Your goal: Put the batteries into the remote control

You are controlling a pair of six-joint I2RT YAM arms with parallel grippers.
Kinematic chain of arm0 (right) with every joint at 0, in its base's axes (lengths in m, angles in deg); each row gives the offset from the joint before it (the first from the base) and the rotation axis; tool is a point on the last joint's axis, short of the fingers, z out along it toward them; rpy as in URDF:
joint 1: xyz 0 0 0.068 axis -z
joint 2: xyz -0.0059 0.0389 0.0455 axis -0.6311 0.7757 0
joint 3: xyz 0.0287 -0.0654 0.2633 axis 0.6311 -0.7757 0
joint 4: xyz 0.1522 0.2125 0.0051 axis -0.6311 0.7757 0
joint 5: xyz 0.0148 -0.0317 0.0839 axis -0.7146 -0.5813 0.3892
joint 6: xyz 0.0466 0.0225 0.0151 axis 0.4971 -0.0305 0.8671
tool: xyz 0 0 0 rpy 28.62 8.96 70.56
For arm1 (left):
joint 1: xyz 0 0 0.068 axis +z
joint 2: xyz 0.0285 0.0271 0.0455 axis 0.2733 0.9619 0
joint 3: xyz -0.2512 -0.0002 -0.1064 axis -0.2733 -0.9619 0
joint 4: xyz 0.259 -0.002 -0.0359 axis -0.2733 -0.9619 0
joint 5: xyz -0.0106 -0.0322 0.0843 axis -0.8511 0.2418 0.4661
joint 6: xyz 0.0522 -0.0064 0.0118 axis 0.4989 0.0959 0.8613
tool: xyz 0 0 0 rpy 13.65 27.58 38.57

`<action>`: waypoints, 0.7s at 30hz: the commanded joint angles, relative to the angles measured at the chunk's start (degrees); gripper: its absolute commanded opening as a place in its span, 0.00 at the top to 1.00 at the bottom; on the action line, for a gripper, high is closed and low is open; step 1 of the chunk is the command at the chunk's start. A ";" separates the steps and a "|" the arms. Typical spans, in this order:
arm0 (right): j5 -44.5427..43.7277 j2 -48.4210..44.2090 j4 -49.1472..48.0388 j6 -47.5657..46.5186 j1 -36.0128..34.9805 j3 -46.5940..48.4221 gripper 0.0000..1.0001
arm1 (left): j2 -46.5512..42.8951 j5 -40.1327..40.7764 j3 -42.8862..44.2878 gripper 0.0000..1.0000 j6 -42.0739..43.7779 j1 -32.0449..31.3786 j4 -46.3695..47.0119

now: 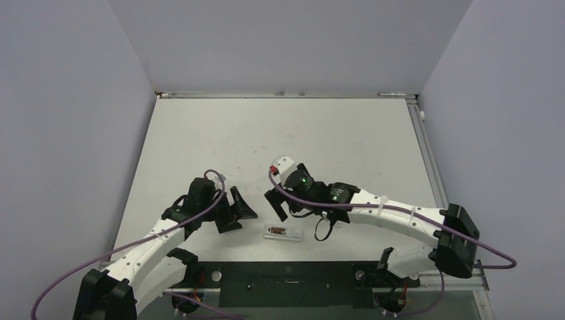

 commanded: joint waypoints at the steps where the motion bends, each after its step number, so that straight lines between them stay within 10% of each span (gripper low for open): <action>1: -8.76 -8.34 -3.75 13.62 -0.11 -3.17 0.08 | 1.94 -2.96 -0.31 0.23 -0.30 -1.03 6.23; 12: 0.03 -20.19 -8.15 24.18 3.53 -13.50 0.00 | 8.68 -1.49 0.20 0.28 -2.15 -7.99 12.75; 21: 5.90 -20.68 -9.50 30.65 3.49 -16.80 0.31 | 13.75 -0.47 -0.16 0.45 -2.37 -11.09 16.54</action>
